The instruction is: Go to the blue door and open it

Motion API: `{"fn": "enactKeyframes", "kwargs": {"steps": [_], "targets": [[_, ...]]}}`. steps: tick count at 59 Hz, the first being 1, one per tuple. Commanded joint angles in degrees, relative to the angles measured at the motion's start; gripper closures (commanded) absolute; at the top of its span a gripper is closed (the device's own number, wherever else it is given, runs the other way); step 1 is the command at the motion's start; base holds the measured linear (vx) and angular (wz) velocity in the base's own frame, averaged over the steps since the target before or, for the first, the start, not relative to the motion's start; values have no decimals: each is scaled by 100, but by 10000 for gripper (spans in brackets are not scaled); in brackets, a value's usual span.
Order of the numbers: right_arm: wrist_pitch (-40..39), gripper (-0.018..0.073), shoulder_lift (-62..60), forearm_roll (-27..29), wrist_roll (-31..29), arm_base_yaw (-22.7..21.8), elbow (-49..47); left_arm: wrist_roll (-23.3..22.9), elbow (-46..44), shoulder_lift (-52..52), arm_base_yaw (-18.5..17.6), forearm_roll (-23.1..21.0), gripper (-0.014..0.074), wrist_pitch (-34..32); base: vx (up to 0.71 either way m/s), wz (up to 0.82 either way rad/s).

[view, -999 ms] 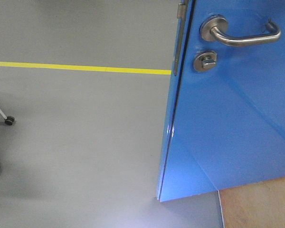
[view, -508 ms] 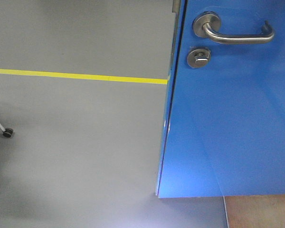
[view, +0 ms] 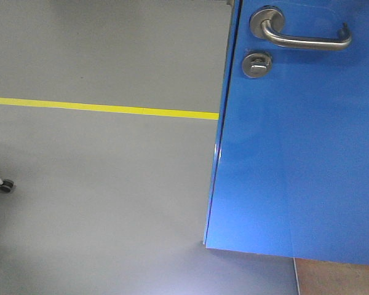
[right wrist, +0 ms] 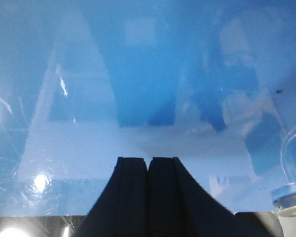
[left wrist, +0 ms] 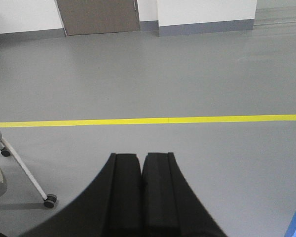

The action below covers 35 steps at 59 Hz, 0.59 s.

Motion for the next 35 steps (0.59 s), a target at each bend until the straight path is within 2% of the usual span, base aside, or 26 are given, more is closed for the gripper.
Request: {"fn": "enactKeyframes", "kwargs": {"steps": [1, 35], "targets": [[-108, 557, -170, 295, -82, -17, -187, -14, 5, -83, -14, -30, 526, -443, 14, -3], [-108, 557, -170, 295, -82, -17, -187, -14, 5, -83, -14, -30, 526, -443, 8, -2]]}}
